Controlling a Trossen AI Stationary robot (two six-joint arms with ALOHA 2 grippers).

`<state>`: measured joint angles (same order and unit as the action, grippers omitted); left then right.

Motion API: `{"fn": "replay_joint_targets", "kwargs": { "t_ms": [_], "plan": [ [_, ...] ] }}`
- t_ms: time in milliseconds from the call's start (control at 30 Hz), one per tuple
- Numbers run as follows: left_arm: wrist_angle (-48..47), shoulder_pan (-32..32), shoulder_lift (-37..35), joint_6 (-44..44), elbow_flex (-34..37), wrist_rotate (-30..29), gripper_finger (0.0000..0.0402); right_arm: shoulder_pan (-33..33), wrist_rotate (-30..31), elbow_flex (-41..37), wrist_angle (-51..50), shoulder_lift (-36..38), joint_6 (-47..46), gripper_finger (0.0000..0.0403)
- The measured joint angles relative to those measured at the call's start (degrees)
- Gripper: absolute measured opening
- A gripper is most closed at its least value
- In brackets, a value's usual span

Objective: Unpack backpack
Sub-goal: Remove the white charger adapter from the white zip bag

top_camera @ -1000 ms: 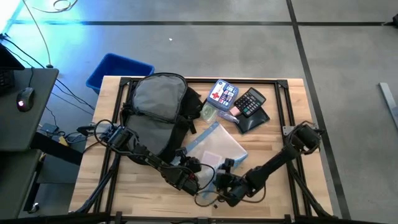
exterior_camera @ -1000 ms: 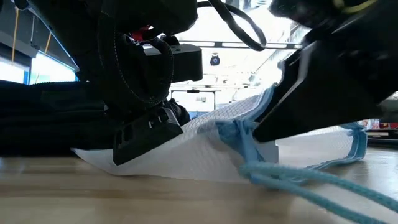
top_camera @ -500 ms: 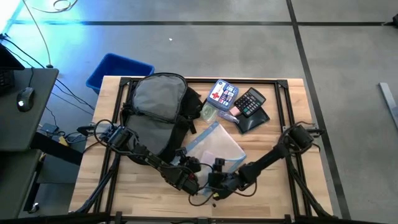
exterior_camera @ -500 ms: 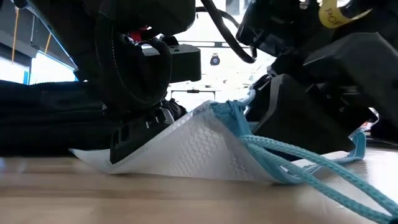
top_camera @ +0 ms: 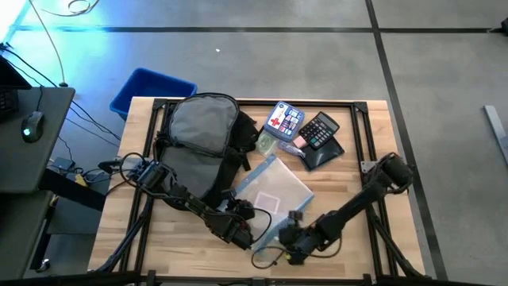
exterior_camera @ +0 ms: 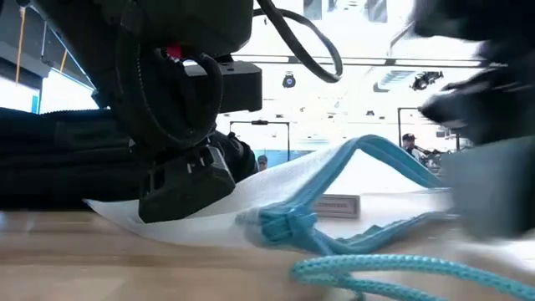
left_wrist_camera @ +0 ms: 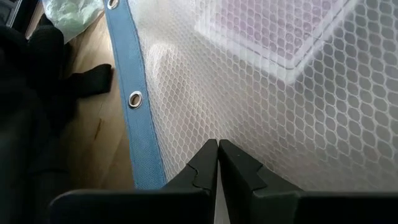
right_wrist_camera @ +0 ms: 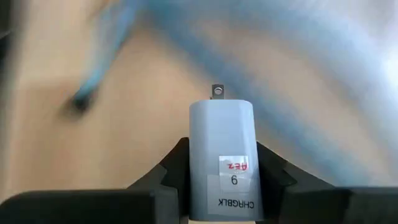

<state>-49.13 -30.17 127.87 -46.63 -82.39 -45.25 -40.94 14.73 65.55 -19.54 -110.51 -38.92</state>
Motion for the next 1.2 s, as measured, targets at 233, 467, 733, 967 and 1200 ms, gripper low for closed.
{"fn": "replay_joint_targets", "kwargs": {
  "t_ms": [233, 467, 733, 967, 1200],
  "plan": [
    [0.01, -0.61, 0.00, 0.03, 0.00, 0.15, 0.0000, -4.98, 19.90, -0.03, -6.31, 4.83, -2.02, 0.0087],
    [0.02, -1.70, 0.00, 0.24, 0.04, 0.43, 0.0000, 9.17, 21.72, -1.81, -21.68, 6.15, -5.72, 0.0087],
    [0.86, -2.28, 0.00, 0.39, 0.07, 0.15, 0.0000, 34.84, 25.38, -9.52, -4.51, 6.15, 1.71, 0.0091],
    [1.55, -3.11, 0.00, 0.37, 0.04, 0.05, 0.0000, 48.76, 16.02, -11.13, 5.03, 6.11, 3.51, 0.0192],
    [2.19, -3.66, 0.00, 0.89, 0.00, -0.04, 0.0000, 41.20, 12.45, -11.13, 2.81, 9.53, 9.37, 0.0258]
  ]
}}
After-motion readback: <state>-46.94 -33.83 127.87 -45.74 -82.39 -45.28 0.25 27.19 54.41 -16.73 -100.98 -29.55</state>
